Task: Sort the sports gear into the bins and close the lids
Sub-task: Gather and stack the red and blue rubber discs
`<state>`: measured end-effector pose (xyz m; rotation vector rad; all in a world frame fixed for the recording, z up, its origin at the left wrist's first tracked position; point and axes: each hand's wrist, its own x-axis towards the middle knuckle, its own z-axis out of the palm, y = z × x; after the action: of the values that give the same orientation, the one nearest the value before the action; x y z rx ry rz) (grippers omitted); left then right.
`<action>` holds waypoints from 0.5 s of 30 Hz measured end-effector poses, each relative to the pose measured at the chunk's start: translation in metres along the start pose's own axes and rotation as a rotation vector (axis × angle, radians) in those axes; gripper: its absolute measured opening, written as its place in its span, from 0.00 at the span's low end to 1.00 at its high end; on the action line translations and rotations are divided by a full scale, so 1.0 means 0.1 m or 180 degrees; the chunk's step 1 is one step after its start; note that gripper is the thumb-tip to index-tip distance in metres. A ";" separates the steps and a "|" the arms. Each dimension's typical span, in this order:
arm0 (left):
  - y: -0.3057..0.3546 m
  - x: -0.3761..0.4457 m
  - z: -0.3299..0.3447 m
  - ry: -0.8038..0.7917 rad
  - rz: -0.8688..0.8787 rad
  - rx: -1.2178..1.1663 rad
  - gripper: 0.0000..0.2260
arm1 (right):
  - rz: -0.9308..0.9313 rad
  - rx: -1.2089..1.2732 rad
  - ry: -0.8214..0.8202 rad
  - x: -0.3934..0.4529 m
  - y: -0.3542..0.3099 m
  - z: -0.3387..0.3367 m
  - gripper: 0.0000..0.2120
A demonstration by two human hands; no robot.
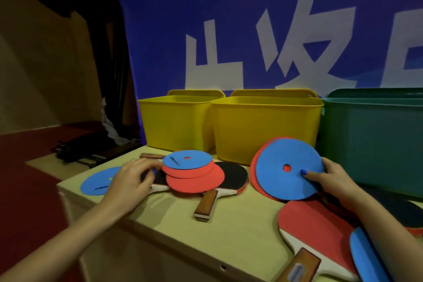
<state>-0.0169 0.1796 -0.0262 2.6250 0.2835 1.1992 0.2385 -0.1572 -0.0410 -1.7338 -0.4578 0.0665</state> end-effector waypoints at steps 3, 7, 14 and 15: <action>-0.46 -0.14 -0.19 -0.0228 -0.0469 0.0478 0.14 | 0.0005 -0.0001 -0.0036 -0.04 -0.05 0.02 0.15; -0.87 -0.23 -0.37 -0.1041 -0.0922 0.1437 0.19 | 0.0029 -0.0130 -0.0031 -0.06 -0.06 0.02 0.15; -1.04 -0.05 -0.49 -0.2030 -0.1094 0.1984 0.21 | 0.0042 -0.0112 -0.0059 -0.11 -0.09 0.03 0.19; -1.05 -0.01 -0.49 -0.2125 -0.1019 0.2138 0.20 | 0.0052 -0.0097 -0.0067 -0.12 -0.10 0.03 0.19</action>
<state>-0.0621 0.2856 -0.0268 3.1474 1.0560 0.0766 0.2236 -0.1570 -0.0351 -1.7684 -0.4622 0.0899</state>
